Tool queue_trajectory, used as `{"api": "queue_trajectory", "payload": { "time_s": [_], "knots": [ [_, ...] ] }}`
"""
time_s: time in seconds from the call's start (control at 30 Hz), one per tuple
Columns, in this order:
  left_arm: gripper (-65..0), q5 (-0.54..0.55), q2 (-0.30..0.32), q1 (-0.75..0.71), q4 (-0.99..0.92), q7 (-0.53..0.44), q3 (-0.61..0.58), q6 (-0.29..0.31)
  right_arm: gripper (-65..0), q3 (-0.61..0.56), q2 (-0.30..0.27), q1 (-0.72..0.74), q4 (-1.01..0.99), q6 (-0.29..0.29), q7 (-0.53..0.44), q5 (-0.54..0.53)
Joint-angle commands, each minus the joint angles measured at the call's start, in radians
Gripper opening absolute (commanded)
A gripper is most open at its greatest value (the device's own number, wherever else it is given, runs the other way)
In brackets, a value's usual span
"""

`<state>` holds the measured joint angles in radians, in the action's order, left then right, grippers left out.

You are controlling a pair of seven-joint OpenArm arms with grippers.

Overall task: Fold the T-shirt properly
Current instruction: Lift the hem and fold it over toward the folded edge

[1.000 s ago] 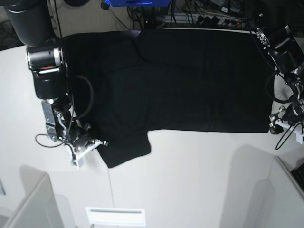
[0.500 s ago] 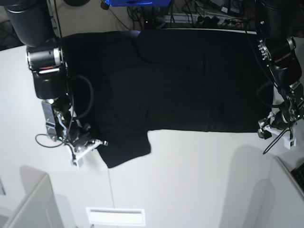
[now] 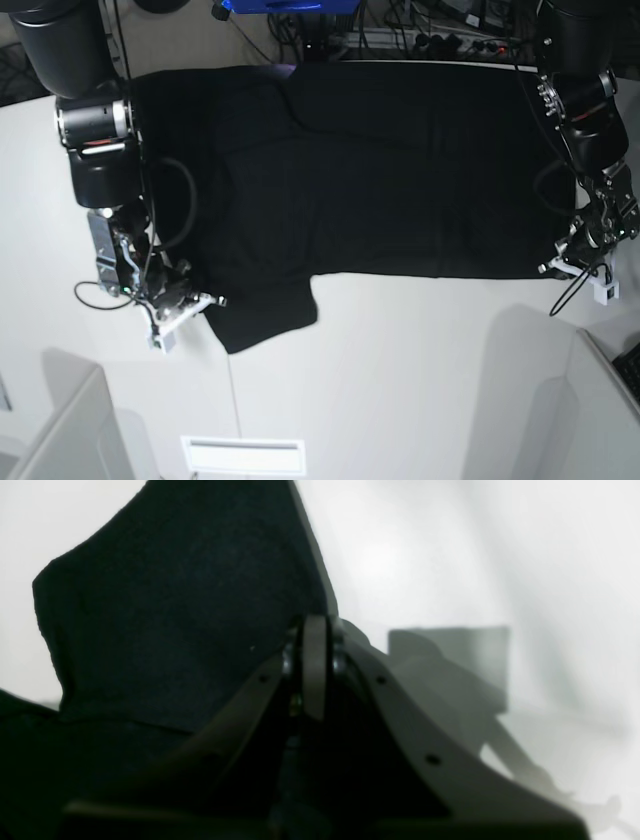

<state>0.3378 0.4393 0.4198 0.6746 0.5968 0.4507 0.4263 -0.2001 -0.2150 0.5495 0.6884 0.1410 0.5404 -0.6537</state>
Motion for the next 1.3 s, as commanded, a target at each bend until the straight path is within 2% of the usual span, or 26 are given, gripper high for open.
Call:
{"api": "queue_trajectory", "payload": {
  "time_s": [0.0, 0.27, 0.43, 0.53, 0.77, 0.9, 1.13, 1.27],
  "knots": [
    [-65.0, -0.015, -0.001, 0.006, 0.009, 0.039, -0.002, 0.004, -65.0, 0.003, -0.01, 0.02, 0.007, 0.001, 0.01, 0.007],
    [-65.0, -0.007, 0.003, 0.014, 0.023, 0.039, 0.004, 0.007, -65.0, 0.003, -0.011, 0.02, 0.009, 0.001, -0.016, 0.007],
    [-65.0, -0.004, 0.003, -0.042, 0.192, 0.047, 0.009, 0.007, -65.0, 0.003, -0.027, 0.022, 0.012, 0.001, -0.026, 0.007],
    [-65.0, -0.004, -0.001, -0.068, 0.27, 0.048, 0.009, 0.007, -65.0, 0.003, -0.031, 0.005, 0.084, 0.001, -0.027, 0.007],
    [-65.0, -0.004, -0.001, -0.069, 0.313, 0.062, 0.01, 0.007, -65.0, 0.004, -0.059, -0.064, 0.29, -0.004, -0.023, 0.004],
    [-65.0, -0.004, -0.003, -0.088, 0.377, 0.13, 0.01, 0.007, -65.0, 0.04, -0.06, -0.075, 0.33, -0.004, 0.024, 0.004],
    [-65.0, -0.001, -0.006, -0.17, 0.505, 0.133, 0.012, 0.007, -65.0, 0.147, -0.06, -0.115, 0.426, -0.004, 0.083, 0.007],
    [-65.0, 0.08, -0.004, -0.233, 0.581, 0.134, 0.016, 0.006, -65.0, 0.172, -0.06, -0.127, 0.46, -0.004, 0.119, 0.007]
  ]
}}
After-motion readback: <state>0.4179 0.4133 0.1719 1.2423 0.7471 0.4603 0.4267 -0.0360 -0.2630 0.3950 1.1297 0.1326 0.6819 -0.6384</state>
